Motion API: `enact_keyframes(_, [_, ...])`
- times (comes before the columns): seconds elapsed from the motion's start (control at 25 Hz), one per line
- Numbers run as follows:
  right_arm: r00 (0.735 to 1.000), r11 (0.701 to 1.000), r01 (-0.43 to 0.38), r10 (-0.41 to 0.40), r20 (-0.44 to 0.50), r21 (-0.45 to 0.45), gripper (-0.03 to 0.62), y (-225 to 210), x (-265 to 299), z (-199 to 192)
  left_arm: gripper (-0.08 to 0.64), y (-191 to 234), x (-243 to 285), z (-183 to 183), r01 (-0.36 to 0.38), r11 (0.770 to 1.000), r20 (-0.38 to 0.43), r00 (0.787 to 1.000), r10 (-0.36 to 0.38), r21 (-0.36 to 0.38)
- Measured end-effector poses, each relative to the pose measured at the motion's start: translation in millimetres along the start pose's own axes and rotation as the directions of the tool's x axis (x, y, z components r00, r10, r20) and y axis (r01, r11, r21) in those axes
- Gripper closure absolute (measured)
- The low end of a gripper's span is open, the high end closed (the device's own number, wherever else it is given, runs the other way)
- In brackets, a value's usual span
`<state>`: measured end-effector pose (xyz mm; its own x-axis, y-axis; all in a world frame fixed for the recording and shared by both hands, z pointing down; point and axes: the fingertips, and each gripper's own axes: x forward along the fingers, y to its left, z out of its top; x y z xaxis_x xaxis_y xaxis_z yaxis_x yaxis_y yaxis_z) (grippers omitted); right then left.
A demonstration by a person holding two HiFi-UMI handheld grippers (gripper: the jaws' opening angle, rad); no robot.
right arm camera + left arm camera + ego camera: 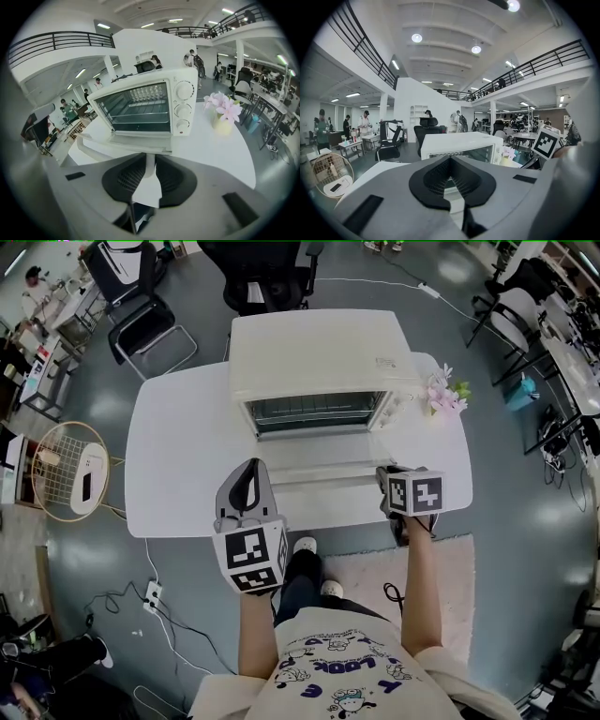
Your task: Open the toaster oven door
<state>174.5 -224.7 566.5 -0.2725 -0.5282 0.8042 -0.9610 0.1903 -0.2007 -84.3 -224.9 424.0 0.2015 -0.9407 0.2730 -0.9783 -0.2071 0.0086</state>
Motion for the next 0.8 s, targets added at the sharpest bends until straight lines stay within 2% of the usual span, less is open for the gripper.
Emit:
enact_keyframes(0.32, [1.000, 1.000, 0.004, -0.003, -0.024, 0.014, 0.533, -2.5, 12.7, -50.1, 0.557, 1.7, -28.0, -9.7, -0.036, 0.999, -0.007, 0.999, 0.036, -0.001])
enact_keyframes(0.8, [0.996, 1.000, 0.003, -0.001, 0.092, -0.018, 0.534, -6.4, 28.0, -80.9, 0.557, -1.8, -41.9, -22.6, -0.046, 0.999, -0.021, 0.999, 0.046, 0.001])
